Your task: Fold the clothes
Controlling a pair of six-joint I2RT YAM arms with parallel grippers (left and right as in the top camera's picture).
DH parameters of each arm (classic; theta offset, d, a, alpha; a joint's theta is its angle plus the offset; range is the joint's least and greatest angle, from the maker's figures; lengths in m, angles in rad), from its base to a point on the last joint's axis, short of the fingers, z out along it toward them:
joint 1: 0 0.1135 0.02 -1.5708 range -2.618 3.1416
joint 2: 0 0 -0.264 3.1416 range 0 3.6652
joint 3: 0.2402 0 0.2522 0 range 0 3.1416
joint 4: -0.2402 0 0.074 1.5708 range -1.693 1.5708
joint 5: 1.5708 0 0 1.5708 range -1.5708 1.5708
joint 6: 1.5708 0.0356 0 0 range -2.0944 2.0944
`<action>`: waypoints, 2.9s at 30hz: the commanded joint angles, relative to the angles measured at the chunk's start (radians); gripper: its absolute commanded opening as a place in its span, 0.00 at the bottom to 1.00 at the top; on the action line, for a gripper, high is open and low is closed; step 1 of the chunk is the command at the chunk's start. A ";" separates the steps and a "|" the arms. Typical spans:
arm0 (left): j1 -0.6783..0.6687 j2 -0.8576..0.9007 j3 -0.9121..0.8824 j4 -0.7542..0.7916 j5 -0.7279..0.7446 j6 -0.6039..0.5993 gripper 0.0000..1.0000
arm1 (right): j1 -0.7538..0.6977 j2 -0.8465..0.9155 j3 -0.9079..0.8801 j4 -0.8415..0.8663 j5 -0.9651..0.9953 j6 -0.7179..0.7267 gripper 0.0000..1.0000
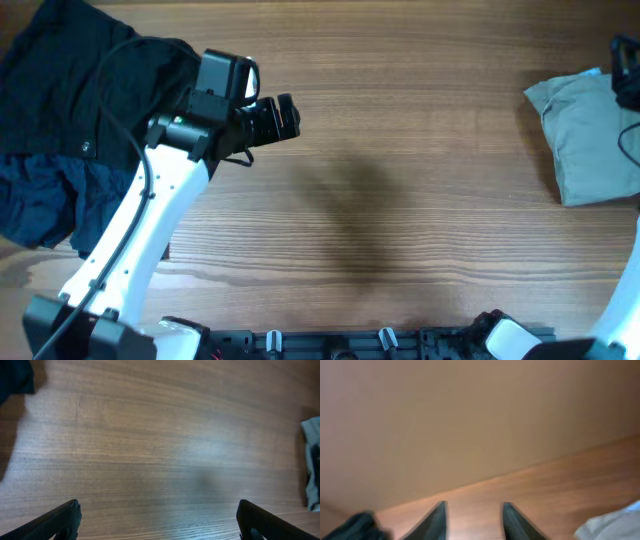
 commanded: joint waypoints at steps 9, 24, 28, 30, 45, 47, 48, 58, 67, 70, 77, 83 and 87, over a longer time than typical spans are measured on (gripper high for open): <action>-0.120 -0.429 -0.002 -0.087 -0.241 0.029 1.00 | 0.007 -0.298 0.003 -0.609 0.016 -0.307 1.00; -0.261 -0.468 -0.002 -0.175 -0.468 -0.044 1.00 | 0.010 -0.144 -0.001 -0.750 0.274 -0.236 1.00; -0.261 -0.468 -0.002 -0.175 -0.457 -0.044 1.00 | 0.010 -0.051 -0.001 -0.750 0.274 -0.236 1.00; -0.261 -0.468 -0.002 -0.175 -0.457 -0.044 1.00 | 0.010 0.008 -0.001 -0.750 0.274 -0.236 1.00; -0.261 -0.406 -0.003 -0.205 -0.458 -0.030 1.00 | 0.010 0.158 -0.001 -0.741 0.274 -0.236 1.00; -0.261 -0.403 -0.003 -0.204 -0.458 -0.030 1.00 | 0.010 0.158 -0.001 -0.741 0.274 -0.235 1.00; -0.261 -0.403 -0.002 -0.204 -0.458 -0.030 1.00 | 0.010 0.158 -0.001 -0.740 0.274 -0.236 1.00; -0.262 -0.403 -0.003 -0.231 -0.432 -0.030 1.00 | 0.010 0.158 -0.001 -0.738 0.274 -0.235 1.00; -0.149 -0.422 -0.048 0.146 -0.387 0.156 1.00 | 0.010 0.158 -0.001 -0.734 0.274 -0.236 1.00; 0.002 -0.488 -0.163 0.393 -0.076 0.313 1.00 | 0.010 0.158 -0.001 -0.729 0.274 -0.235 1.00; 0.167 -0.810 -0.669 0.816 0.157 0.348 1.00 | 0.010 0.158 -0.001 -0.708 0.274 -0.236 1.00; 0.183 -1.072 -1.081 1.048 0.125 0.345 1.00 | 0.010 0.158 -0.001 -0.708 0.274 -0.236 1.00; 0.251 -1.233 -1.245 1.083 0.126 0.327 1.00 | 0.010 0.158 -0.001 -0.708 0.274 -0.236 1.00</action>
